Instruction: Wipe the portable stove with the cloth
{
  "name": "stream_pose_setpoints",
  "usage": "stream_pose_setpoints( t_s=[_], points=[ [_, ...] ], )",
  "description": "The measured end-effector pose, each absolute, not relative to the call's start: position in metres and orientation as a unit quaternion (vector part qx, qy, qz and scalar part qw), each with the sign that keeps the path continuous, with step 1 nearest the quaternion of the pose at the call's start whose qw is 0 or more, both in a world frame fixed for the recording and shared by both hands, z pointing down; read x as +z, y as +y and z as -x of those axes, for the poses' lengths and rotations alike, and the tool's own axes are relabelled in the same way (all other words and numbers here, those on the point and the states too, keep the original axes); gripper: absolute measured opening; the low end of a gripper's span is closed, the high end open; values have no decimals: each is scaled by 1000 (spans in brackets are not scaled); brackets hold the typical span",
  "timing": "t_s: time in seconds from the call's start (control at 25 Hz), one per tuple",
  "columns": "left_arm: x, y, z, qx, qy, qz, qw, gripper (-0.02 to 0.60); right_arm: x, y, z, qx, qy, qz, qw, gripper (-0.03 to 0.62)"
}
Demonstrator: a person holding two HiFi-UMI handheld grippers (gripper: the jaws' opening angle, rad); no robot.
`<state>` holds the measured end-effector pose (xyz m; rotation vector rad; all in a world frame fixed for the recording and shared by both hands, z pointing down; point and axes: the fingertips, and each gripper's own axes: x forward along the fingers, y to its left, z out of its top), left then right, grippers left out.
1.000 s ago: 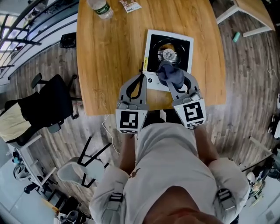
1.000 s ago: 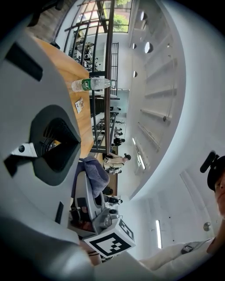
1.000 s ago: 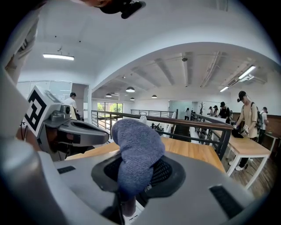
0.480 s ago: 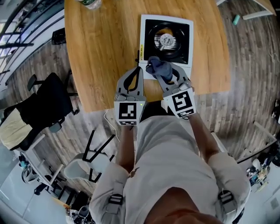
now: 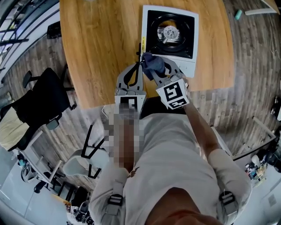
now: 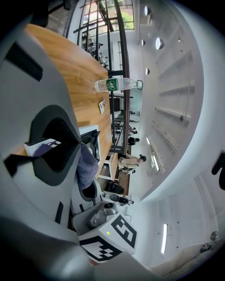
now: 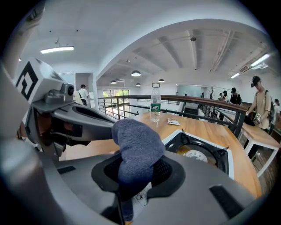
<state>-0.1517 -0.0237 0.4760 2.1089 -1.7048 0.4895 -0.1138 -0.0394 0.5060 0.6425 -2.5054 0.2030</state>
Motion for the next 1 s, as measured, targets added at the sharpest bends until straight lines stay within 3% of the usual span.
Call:
stream_pose_setpoints(
  t_s=[1.0],
  points=[
    [498, -19, 148, 187, -586, -759, 214, 20, 557, -37, 108, 57, -901, -244, 355, 110]
  ],
)
